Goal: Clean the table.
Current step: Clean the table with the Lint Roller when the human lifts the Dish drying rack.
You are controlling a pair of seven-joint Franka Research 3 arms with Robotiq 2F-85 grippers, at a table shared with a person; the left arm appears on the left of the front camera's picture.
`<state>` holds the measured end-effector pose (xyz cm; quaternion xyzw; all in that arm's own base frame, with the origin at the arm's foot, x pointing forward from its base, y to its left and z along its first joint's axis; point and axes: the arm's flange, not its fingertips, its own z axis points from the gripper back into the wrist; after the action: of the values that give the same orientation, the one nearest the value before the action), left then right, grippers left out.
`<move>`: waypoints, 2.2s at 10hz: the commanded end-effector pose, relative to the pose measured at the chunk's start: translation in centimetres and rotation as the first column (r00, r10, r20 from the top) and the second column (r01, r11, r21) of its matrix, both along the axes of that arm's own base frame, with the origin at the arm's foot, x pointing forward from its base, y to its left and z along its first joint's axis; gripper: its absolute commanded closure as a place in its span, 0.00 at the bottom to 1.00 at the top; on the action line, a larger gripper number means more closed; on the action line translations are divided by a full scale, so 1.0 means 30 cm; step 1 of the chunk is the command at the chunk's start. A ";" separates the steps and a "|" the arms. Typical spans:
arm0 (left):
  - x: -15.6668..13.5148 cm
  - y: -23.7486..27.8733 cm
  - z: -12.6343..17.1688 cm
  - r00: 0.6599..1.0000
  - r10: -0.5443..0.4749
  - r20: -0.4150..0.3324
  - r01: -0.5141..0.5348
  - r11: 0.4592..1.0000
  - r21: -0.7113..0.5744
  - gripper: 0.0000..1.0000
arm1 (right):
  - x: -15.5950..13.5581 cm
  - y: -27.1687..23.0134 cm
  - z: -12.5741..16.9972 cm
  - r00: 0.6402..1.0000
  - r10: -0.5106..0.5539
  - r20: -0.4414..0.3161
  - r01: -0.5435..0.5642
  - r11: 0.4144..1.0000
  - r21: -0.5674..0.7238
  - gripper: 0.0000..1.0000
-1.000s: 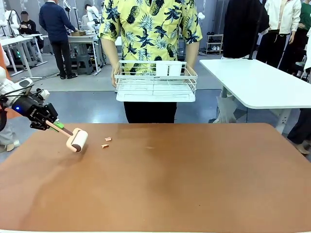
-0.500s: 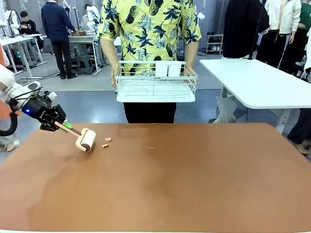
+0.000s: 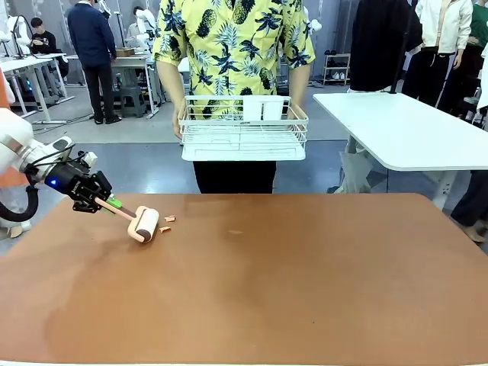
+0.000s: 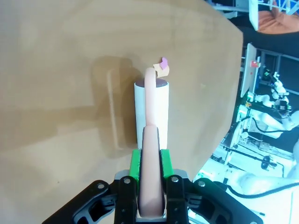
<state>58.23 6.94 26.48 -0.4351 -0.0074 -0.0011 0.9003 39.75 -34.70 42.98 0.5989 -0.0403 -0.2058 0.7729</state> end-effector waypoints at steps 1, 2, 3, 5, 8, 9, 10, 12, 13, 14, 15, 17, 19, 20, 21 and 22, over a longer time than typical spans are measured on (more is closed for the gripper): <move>-0.012 -0.051 -0.083 1.000 -0.027 0.012 0.027 1.000 0.004 0.81 | -0.002 0.002 0.012 1.000 0.000 0.005 0.000 1.000 -0.004 0.00; -0.011 -0.077 -0.100 0.999 -0.041 0.000 0.041 0.999 0.007 0.81 | -0.002 0.002 0.012 1.000 0.000 0.005 0.000 1.000 -0.004 0.00; -0.008 -0.096 -0.101 0.998 -0.060 -0.004 0.060 0.998 -0.006 0.81 | -0.002 0.002 0.012 1.000 0.000 0.005 0.000 1.000 -0.004 0.00; -0.013 -0.144 -0.104 0.999 -0.046 -0.005 0.046 0.998 -0.038 0.81 | -0.002 0.002 0.012 1.000 0.000 0.005 0.000 1.000 -0.004 0.00; -0.031 -0.254 -0.134 0.999 -0.027 -0.023 0.025 0.996 -0.084 0.81 | -0.002 0.002 0.012 1.000 0.000 0.005 0.000 1.000 -0.004 0.00; -0.032 -0.285 -0.129 0.999 -0.015 -0.035 0.011 0.993 -0.113 0.81 | -0.002 0.002 0.012 1.000 0.000 0.005 0.000 1.000 -0.004 0.00; -0.036 -0.313 -0.108 0.999 -0.017 -0.029 0.013 0.992 -0.123 0.81 | -0.002 0.002 0.012 1.000 0.000 0.005 0.000 1.000 -0.004 0.00; -0.062 -0.398 -0.057 1.000 -0.025 -0.015 0.023 0.993 -0.119 0.81 | -0.002 0.002 0.012 1.000 0.000 0.005 0.000 1.000 -0.004 0.00; -0.081 -0.430 -0.008 1.000 -0.027 0.011 0.028 0.991 -0.133 0.81 | -0.002 0.002 0.012 1.000 0.000 0.005 0.000 1.000 -0.004 0.00; -0.103 -0.447 0.036 0.999 -0.039 0.019 0.041 0.991 -0.130 0.81 | -0.002 0.002 0.012 1.000 0.000 0.005 0.000 1.000 -0.004 0.00; -0.128 -0.461 0.087 0.999 -0.046 0.019 0.048 0.990 -0.131 0.81 | -0.002 0.002 0.012 1.000 0.000 0.005 0.000 1.000 -0.004 0.00; -0.170 -0.484 0.203 0.996 -0.041 0.080 0.048 0.996 -0.078 0.81 | -0.002 0.002 0.012 1.000 0.000 0.005 0.000 1.000 -0.004 0.00; -0.156 -0.456 0.238 0.997 -0.035 0.067 0.038 0.998 -0.055 0.81 | -0.002 0.002 0.012 1.000 0.000 0.005 0.000 1.000 -0.004 0.00; -0.157 -0.418 0.269 0.998 -0.035 0.061 0.040 0.996 -0.082 0.81 | -0.002 0.002 0.012 1.000 0.000 0.005 0.000 1.000 -0.004 0.00; -0.166 -0.372 0.303 0.997 -0.020 0.073 0.026 0.996 -0.086 0.81 | -0.002 0.002 0.012 1.000 0.000 0.005 0.000 1.000 -0.004 0.00; -0.182 -0.324 0.325 0.998 -0.015 0.066 0.022 0.995 -0.093 0.81 | -0.002 0.002 0.012 1.000 0.000 0.005 0.000 1.000 -0.004 0.00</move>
<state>53.88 -4.01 35.32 -0.4721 -0.0411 -0.0256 0.8802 39.74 -34.71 42.98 0.5988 -0.0403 -0.2058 0.7729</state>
